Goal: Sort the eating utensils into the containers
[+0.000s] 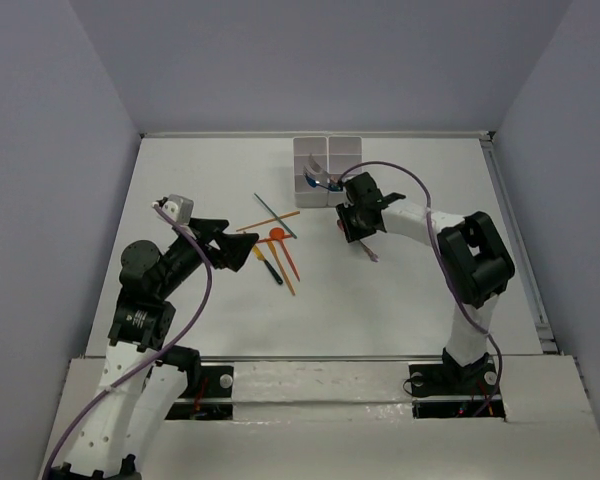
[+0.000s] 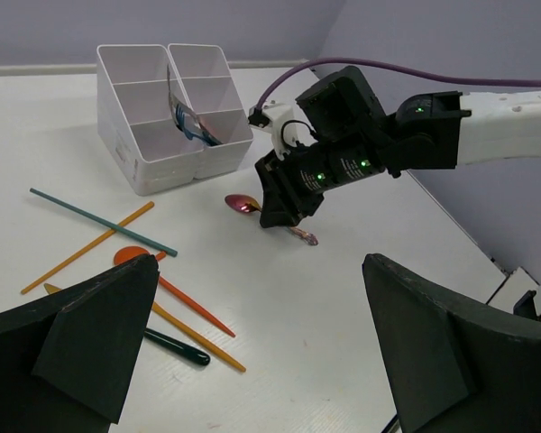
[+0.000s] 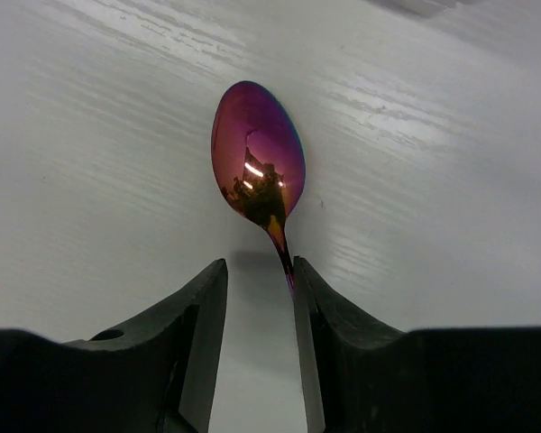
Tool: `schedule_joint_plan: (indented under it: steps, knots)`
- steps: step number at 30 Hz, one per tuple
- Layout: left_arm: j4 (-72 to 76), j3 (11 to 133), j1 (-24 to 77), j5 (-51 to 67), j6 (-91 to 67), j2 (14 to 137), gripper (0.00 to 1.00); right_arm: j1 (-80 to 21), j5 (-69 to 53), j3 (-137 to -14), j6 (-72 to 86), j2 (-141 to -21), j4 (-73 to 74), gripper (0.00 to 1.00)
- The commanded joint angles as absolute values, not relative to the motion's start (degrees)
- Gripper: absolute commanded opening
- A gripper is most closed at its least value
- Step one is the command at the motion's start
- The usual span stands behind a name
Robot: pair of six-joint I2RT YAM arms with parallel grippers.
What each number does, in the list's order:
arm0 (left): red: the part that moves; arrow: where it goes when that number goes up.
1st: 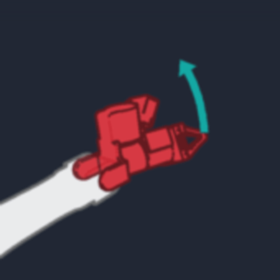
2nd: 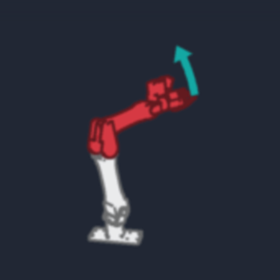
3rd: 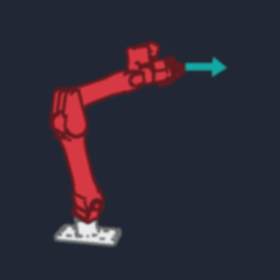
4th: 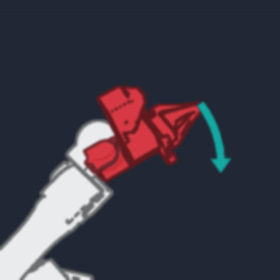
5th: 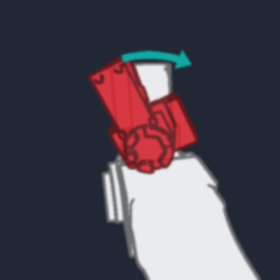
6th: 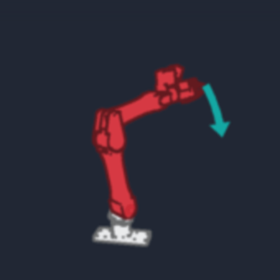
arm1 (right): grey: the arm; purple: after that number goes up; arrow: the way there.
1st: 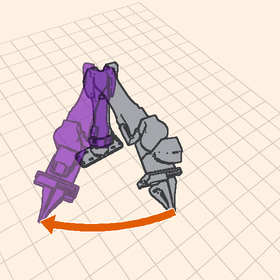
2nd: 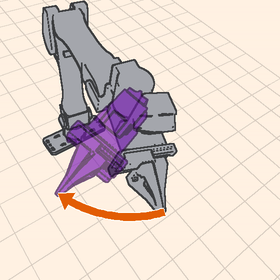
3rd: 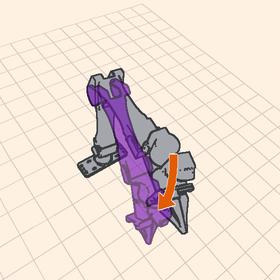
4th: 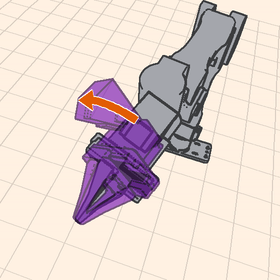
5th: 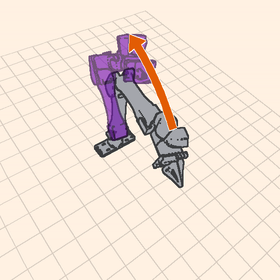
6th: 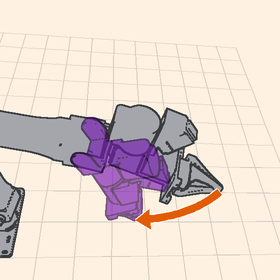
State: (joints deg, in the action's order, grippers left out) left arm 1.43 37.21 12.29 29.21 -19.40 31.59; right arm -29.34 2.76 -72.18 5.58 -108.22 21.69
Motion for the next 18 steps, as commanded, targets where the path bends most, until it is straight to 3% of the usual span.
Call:
schedule_joint_plan:
  steps: [1, 5, 12, 14, 15, 18]
  knots:
    - [3.96, 38.5, 12.57, 30.32, -19.16, 31.03, 0.99, -29.44, 4.05, -76.2, 3.52, -110.39, 23.64, 0.39]
    - [3.87, 38.5, 13.1, 30.15, -19.07, 30.85, 0.99, -29.44, 3.6, -77.43, 2.9, -112.23, 23.73, 0.3]
    - [3.87, 38.58, 13.1, 30.15, -19.07, 30.76, 0.99, -29.44, 5.45, -78.49, 2.11, -114.0, 23.82, 0.29]
    - [3.87, 38.5, 13.1, 30.23, -19.07, 30.76, 0.99, -29.44, 5.01, -78.66, 1.85, -113.82, 23.73, 0.18]
    - [3.87, 38.5, 13.1, 30.23, -18.99, 30.76, 0.99, -29.44, 4.49, -78.75, 1.5, -113.64, 23.3, 0.08]
    - [3.87, 38.5, 13.1, 30.23, -19.07, 30.94, 0.99, -29.44, 4.75, -77.53, 1.41, -112.86, 22.85, 0.0]
